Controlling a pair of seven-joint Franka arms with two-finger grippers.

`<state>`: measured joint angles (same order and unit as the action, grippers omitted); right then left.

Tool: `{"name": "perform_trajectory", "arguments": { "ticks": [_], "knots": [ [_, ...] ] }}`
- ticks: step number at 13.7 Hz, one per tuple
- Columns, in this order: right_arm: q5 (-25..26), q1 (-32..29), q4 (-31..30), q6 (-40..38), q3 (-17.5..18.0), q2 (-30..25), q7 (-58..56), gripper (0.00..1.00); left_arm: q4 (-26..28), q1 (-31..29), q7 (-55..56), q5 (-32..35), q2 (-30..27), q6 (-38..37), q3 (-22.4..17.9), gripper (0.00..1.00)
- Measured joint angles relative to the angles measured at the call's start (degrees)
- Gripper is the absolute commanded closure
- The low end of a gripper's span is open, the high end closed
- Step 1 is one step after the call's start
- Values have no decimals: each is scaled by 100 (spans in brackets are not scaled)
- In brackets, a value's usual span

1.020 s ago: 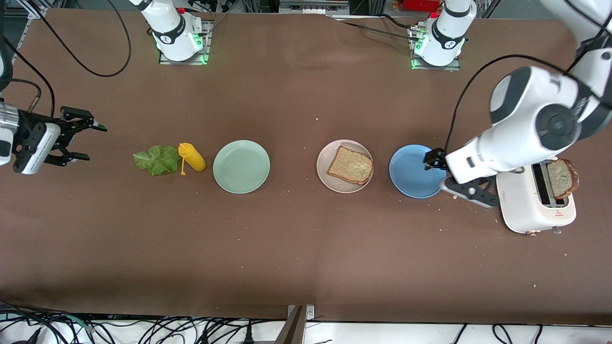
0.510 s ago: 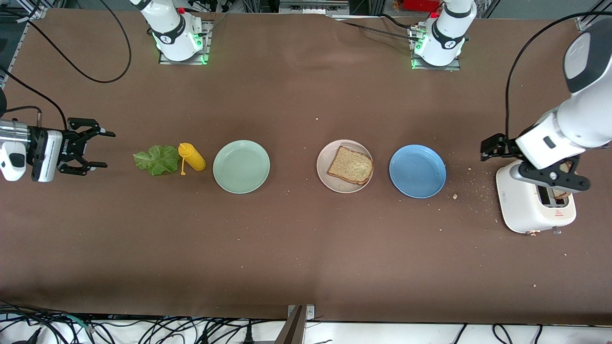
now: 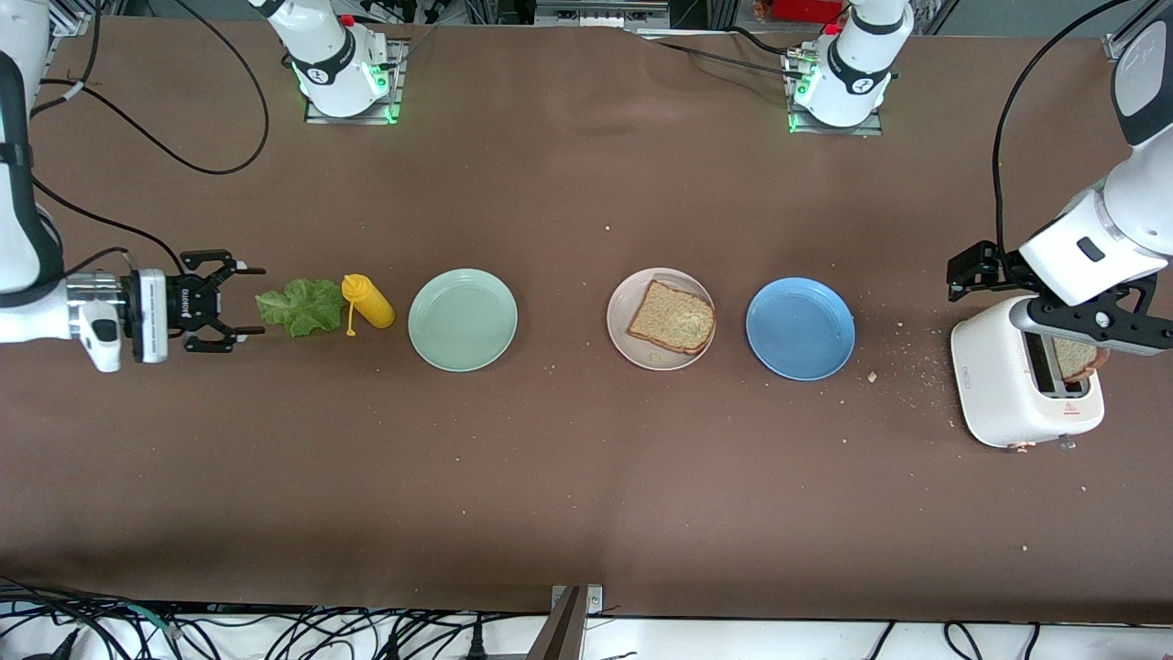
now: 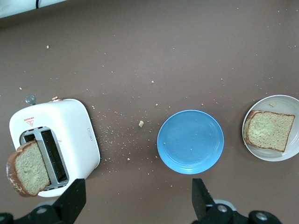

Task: Make sandwich in beige plate with both arms
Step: 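Raise the left gripper toward the toaster while the right gripper reaches the bottle, then grasp the yellow mustard bottle with the right gripper and lift it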

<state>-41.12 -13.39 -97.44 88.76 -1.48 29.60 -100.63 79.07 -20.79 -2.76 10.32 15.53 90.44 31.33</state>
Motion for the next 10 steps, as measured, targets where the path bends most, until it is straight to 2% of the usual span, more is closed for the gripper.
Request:
{"name": "perform_trajectory", "arguments": {
  "ticks": [5,7,8,10],
  "knots": [
    [-195,0,88,-37,10,426,-1087,0,0,-51,0,0,1,-14,-5,0],
    [-420,2,83,-24,11,563,-1600,0,0,-66,0,-8,-4,-26,-30,0],
    [-546,7,82,-21,15,665,-1883,0,5,22,0,-49,-30,-37,-162,0],
    [-799,34,77,5,29,866,-2427,0,71,653,-2,-396,-183,-58,-997,0]
  ]
}}
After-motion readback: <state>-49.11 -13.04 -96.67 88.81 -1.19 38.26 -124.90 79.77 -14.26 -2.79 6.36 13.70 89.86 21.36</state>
